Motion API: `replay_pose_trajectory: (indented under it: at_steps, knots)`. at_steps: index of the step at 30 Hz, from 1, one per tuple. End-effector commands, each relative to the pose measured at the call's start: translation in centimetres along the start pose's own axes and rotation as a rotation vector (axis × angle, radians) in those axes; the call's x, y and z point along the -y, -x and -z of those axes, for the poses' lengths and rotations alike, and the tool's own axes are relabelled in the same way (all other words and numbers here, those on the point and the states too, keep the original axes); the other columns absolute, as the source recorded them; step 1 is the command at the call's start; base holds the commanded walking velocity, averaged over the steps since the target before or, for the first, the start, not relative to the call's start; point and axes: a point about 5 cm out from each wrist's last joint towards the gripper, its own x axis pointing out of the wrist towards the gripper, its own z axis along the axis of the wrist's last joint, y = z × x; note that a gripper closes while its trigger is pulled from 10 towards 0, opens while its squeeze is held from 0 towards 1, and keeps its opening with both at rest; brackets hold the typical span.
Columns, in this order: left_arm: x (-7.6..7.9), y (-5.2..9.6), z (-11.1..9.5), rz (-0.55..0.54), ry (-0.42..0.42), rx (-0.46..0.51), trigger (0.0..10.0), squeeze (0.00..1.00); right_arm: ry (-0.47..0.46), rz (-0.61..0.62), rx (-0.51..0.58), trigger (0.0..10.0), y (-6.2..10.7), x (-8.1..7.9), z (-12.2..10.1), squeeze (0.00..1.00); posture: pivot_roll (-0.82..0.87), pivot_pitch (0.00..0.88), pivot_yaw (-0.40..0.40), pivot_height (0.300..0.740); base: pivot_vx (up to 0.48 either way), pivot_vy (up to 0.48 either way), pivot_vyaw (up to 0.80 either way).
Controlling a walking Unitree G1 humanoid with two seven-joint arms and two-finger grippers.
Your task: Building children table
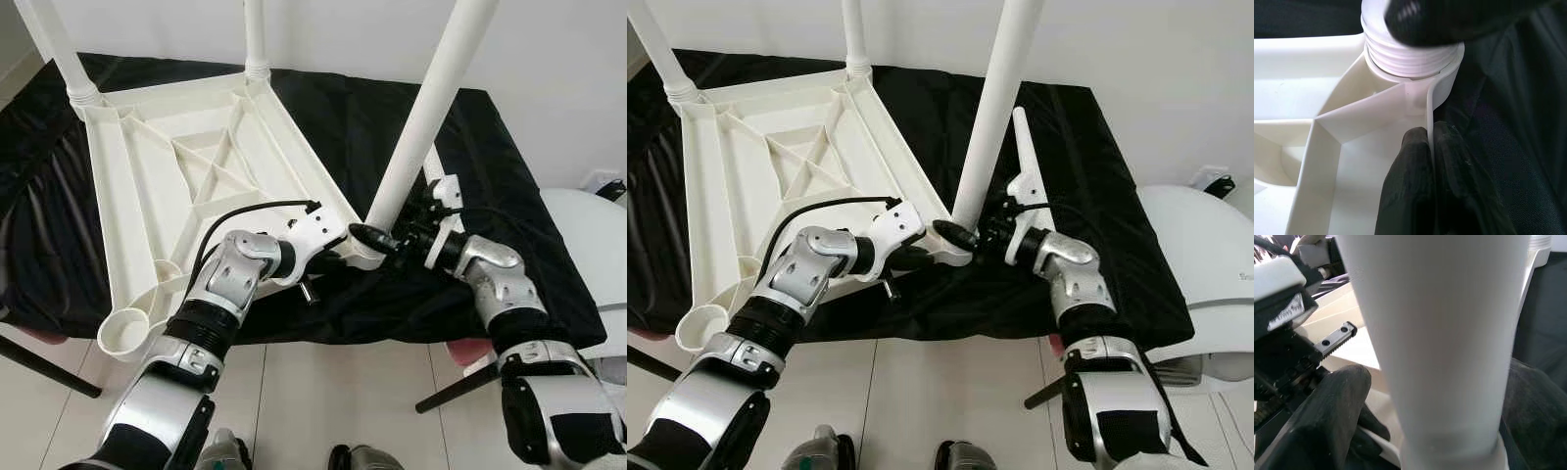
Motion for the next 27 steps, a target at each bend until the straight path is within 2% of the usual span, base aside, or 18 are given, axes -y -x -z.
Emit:
replay_pose_trajectory:
  at_steps: [1,2,3,12,21,23,24,26,27]
  knots:
    - [-0.6,0.1,0.5,-0.139,0.042,0.012,10.0,0.0,0.003,-0.008,0.005,2.5,0.1,0.1,0.0,0.0,0.02,0.06,-0.047,0.74,0.0,0.0,0.0]
    - [-0.6,0.1,0.5,-0.139,0.042,0.012,10.0,0.0,0.003,-0.008,0.005,2.5,0.1,0.1,0.0,0.0,0.02,0.06,-0.047,0.74,0.0,0.0,0.0]
    - [-0.6,0.1,0.5,-0.139,0.042,0.011,10.0,0.0,-0.003,-0.013,0.006,0.0,0.1,0.2,0.1,0.0,0.02,0.06,-0.047,0.74,0.0,0.0,0.0]
    - [-0.6,0.1,0.5,-0.138,0.042,0.01,10.0,0.0,0.003,-0.024,0.02,0.0,0.7,0.5,-0.2,0.0,0.01,0.063,-0.048,0.74,0.0,0.0,0.0]
    - [-0.6,0.2,0.6,-0.139,0.044,0.011,10.0,0.0,-0.005,-0.022,0.065,0.0,0.8,-0.3,-0.2,0.0,0.01,0.067,-0.05,0.74,0.0,0.0,0.0]
    - [-0.6,0.2,0.6,-0.141,0.047,0.011,10.0,0.0,-0.011,0.007,0.094,0.0,0.6,-1.3,0.1,0.0,0.01,0.069,-0.055,0.74,0.0,0.0,0.0]
    - [-0.6,0.2,0.6,-0.141,0.047,0.011,10.0,0.0,-0.011,0.007,0.094,0.0,0.6,-1.3,0.1,0.0,0.01,0.069,-0.055,0.74,0.0,0.0,0.0]
    - [-0.5,0.1,0.7,-0.141,0.049,0.011,10.0,0.0,-0.009,0.107,0.103,0.0,0.5,-2.5,0.9,0.0,0.01,0.071,-0.056,0.74,0.0,0.0,0.0]
    - [-0.5,0.1,0.7,-0.141,0.049,0.011,10.0,0.0,-0.006,0.129,0.098,0.0,0.5,-2.6,1.0,0.0,0.01,0.071,-0.056,0.74,0.0,0.0,0.0]
